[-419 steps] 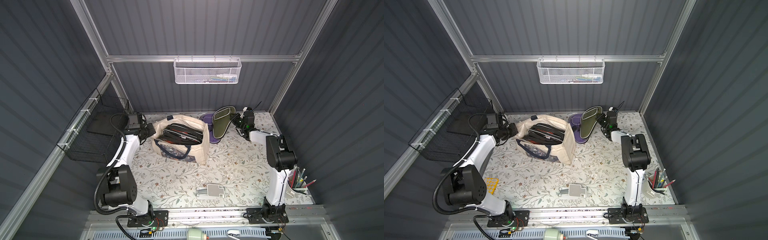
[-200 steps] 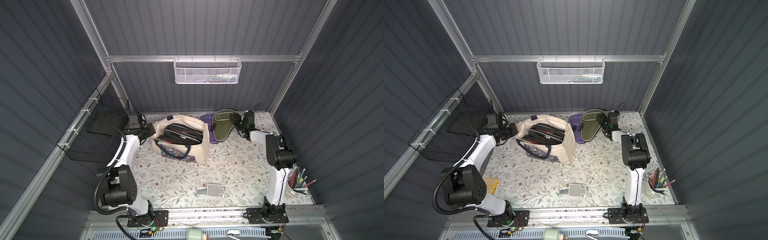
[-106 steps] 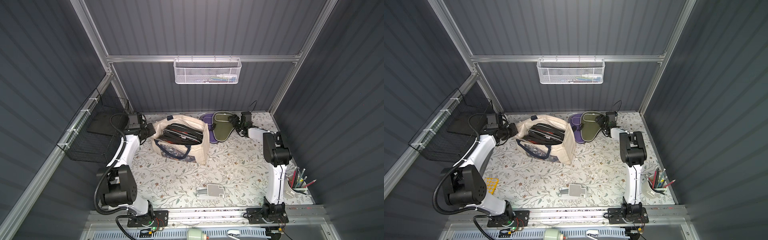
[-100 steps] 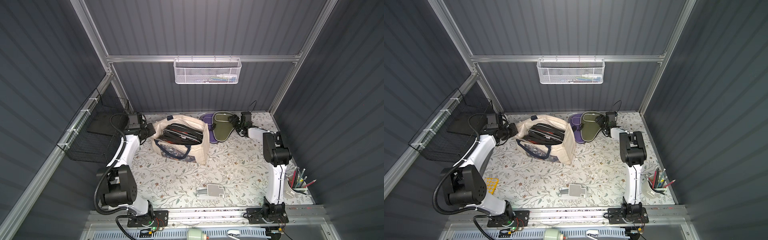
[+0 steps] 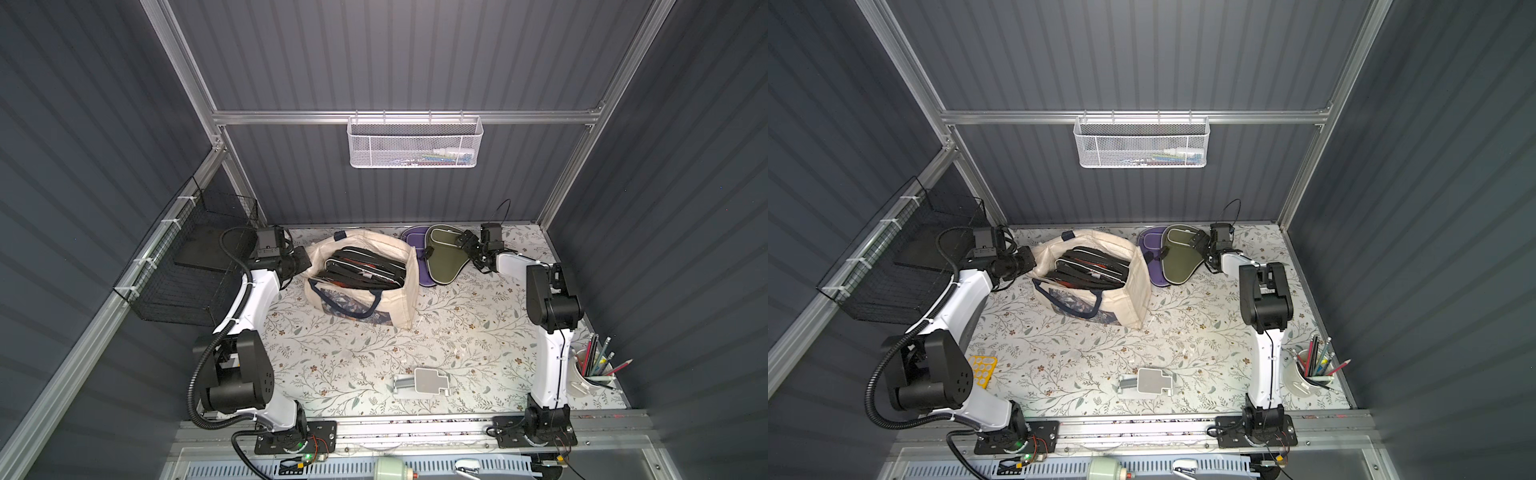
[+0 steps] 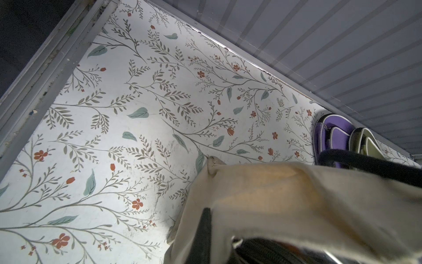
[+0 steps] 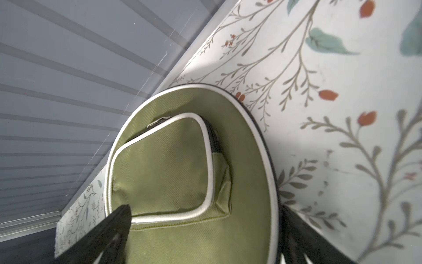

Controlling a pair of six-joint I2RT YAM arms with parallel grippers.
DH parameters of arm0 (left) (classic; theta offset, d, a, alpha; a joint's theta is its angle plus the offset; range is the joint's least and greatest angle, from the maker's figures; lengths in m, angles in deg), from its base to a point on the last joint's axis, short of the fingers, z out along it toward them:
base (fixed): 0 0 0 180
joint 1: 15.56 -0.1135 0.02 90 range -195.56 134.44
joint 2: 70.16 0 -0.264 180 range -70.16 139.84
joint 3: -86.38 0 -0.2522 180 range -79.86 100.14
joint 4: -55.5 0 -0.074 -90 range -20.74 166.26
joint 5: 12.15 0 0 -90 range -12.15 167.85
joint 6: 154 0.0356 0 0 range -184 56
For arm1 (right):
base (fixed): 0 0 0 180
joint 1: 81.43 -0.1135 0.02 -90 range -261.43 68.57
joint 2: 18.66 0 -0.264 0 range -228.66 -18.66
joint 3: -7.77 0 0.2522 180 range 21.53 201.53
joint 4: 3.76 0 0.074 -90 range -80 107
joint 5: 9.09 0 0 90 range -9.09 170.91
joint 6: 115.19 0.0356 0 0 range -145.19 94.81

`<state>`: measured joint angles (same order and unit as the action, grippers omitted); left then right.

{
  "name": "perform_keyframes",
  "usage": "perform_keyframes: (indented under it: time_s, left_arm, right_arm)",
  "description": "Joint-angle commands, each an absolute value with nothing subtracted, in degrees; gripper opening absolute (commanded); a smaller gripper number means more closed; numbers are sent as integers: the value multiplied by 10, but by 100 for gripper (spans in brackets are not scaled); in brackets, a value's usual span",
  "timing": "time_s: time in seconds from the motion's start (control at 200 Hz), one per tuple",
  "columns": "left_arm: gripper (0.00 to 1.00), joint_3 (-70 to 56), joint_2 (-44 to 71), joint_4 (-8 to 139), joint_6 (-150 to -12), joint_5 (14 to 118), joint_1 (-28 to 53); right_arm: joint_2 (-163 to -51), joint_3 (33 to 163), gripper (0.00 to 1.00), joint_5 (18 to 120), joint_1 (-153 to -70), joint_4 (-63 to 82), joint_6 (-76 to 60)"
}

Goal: Remove the ping pong set from the canvas bag
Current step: Place the ping pong set at the ping pong set.

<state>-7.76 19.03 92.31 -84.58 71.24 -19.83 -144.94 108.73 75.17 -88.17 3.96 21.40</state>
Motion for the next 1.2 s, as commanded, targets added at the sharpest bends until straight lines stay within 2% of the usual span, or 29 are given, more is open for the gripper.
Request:
perform_keyframes:
  time_s: [0.0, 0.25, 0.43, 0.54, 0.695, 0.876, 0.996, 1.196]
  left_arm:
    - [0, -83, 196, 941, -839, 742, -213]
    - [0, -82, 196, 940, -840, 741, -213]
    - [0, -81, 194, 940, -839, 741, -213]
    - [0, -82, 195, 940, -840, 737, -213]
    - [0, -91, 193, 926, -847, 700, -213]
    - [0, -119, 175, 890, -860, 639, -192]
    - [0, -120, 158, 889, -858, 645, -157]
    - [0, -149, 125, 896, -863, 651, -143]
  right_arm:
    - [-1434, 1115, 99, 799, -883, 104, 170]
    - [-1405, 1129, 99, 909, -892, 201, 113]
    - [-1302, 1038, 99, 905, -906, 137, 76]
    - [-1215, 986, 99, 864, -929, 95, 41]
    - [-1114, 964, 99, 797, -991, 82, -32]
    - [-1054, 987, 99, 747, -1076, 132, -97]
    - [-1044, 1008, 99, 744, -1134, 172, -123]
    - [-1072, 1063, 98, 744, -1222, 247, -169]
